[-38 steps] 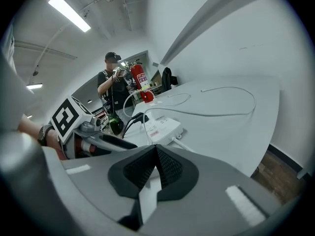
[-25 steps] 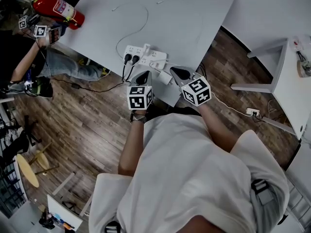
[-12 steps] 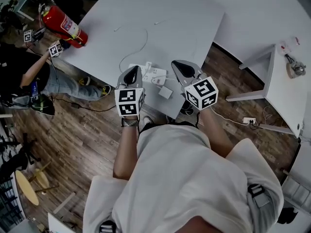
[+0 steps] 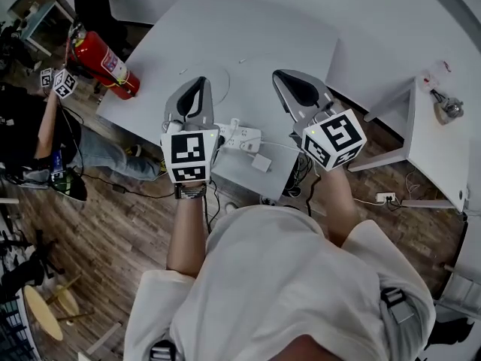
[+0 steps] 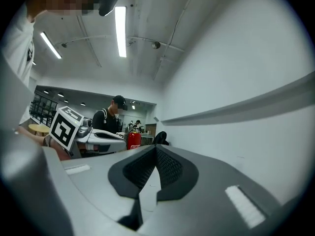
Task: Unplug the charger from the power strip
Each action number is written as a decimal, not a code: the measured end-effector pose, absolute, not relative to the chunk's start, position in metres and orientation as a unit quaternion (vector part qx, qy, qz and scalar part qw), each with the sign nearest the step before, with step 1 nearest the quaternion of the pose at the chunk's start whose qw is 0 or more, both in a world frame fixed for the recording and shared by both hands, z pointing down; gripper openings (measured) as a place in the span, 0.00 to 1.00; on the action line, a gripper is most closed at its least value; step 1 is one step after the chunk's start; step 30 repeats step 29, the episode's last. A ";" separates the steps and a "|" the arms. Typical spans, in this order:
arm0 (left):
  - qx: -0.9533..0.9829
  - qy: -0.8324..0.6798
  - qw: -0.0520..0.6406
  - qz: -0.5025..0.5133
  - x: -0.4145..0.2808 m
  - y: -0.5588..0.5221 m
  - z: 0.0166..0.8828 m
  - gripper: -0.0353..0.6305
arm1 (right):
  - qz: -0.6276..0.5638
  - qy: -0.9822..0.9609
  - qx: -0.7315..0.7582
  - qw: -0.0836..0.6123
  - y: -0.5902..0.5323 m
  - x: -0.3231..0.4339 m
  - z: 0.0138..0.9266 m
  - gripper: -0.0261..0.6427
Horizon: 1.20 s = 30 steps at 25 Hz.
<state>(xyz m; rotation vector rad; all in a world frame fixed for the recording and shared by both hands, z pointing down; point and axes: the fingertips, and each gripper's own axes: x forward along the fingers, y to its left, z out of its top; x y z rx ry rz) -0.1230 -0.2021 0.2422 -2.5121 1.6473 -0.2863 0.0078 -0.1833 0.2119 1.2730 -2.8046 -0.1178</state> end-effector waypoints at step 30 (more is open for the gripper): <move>-0.845 0.523 0.062 -0.089 -0.111 -0.209 0.235 0.06 | -0.048 -0.901 0.432 0.015 -0.200 0.012 0.202 0.04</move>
